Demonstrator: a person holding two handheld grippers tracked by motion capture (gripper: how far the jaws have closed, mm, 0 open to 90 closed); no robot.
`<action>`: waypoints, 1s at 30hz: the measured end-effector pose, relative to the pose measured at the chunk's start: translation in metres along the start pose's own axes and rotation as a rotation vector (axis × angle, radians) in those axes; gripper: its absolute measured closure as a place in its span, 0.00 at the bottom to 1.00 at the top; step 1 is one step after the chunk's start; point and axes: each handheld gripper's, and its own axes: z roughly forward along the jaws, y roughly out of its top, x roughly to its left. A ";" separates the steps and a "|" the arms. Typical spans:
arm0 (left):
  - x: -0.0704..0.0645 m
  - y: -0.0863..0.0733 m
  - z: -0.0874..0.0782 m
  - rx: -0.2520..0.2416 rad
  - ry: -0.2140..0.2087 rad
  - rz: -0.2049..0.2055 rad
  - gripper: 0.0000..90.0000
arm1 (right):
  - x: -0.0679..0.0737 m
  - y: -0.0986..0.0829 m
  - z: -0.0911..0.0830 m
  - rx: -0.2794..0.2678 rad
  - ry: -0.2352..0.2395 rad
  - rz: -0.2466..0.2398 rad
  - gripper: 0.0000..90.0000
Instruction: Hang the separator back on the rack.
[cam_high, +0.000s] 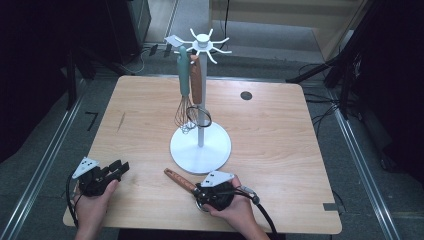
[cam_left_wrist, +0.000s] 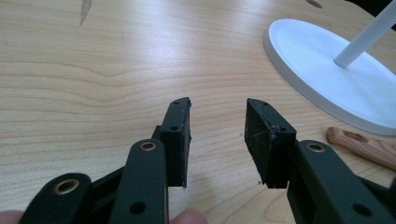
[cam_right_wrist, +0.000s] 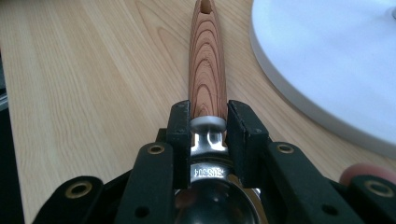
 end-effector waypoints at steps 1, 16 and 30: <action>0.000 0.000 0.000 0.001 0.000 -0.001 0.68 | -0.001 -0.002 -0.002 0.002 0.000 0.000 0.81; 0.000 0.000 0.001 0.008 0.000 0.003 0.68 | -0.006 -0.002 -0.023 0.031 -0.016 0.000 0.72; 0.001 -0.001 0.002 0.010 0.000 0.003 0.68 | -0.001 0.032 -0.005 0.300 -0.043 -0.046 0.69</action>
